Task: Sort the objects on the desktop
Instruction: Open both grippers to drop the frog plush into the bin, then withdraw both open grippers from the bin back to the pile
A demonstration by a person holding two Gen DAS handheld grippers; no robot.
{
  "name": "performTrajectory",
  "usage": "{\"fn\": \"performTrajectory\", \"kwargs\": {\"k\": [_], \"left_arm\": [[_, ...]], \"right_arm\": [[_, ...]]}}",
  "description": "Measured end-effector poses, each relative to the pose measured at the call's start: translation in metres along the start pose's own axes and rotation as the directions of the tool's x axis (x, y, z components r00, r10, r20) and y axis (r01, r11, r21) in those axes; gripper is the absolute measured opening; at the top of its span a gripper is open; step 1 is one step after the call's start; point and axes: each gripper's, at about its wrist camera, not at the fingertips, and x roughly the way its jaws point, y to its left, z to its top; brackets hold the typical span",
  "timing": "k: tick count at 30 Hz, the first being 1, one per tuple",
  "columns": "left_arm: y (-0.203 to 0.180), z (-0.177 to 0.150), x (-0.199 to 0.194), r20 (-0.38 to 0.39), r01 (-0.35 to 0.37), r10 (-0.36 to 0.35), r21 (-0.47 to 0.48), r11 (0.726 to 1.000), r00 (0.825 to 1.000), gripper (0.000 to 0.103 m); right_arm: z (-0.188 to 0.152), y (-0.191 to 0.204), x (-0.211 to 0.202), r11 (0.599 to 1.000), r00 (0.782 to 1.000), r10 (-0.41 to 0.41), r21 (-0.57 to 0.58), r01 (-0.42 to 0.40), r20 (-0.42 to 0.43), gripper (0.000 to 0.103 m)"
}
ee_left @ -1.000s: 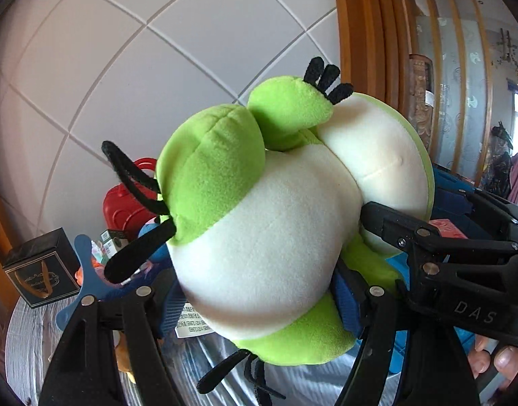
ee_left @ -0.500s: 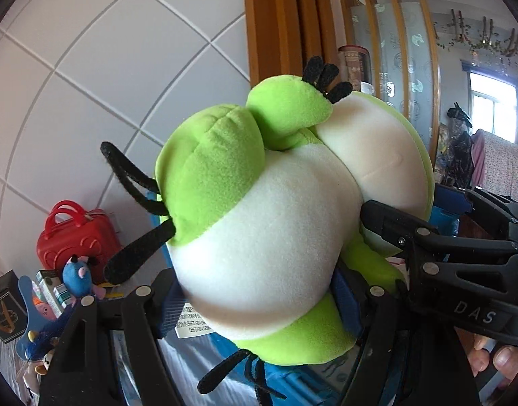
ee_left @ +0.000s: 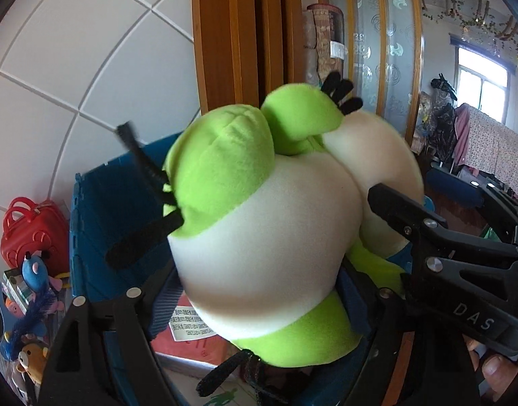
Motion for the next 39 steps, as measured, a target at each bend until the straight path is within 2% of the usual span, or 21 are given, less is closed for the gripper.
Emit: {"fn": "performTrajectory", "kwargs": {"k": [2,10,14,22,29,39], "left_arm": [[-0.004,-0.001,0.012,-0.043,-0.003,0.003,-0.006,1.0,0.999,0.082],[-0.01,-0.005,0.008,-0.041,-0.029,0.029,-0.006,1.0,0.999,0.085],[-0.002,-0.009,-0.003,-0.039,-0.033,0.032,-0.004,0.999,0.999,0.085],[0.025,-0.018,-0.041,0.023,-0.085,0.086,-0.029,0.996,0.996,0.09],[0.067,-0.03,-0.067,0.058,-0.133,0.139,-0.093,0.987,0.989,0.095],[0.143,-0.064,-0.101,0.068,-0.203,0.218,-0.184,0.962,0.974,0.095]], "right_arm": [[-0.002,-0.002,0.004,1.0,1.0,-0.021,0.004,0.021,-0.015,0.096],[-0.012,-0.026,0.013,0.999,0.999,-0.017,0.051,0.019,-0.05,0.1],[-0.015,-0.021,0.01,0.999,0.999,-0.013,0.038,0.015,-0.053,0.102],[-0.011,0.004,-0.003,0.999,0.999,0.032,0.021,-0.032,-0.038,0.103],[0.0,0.041,-0.021,0.996,0.996,0.087,0.003,-0.087,0.009,0.103],[0.002,0.137,-0.023,0.978,0.983,0.185,-0.094,-0.184,0.002,0.103]]}}
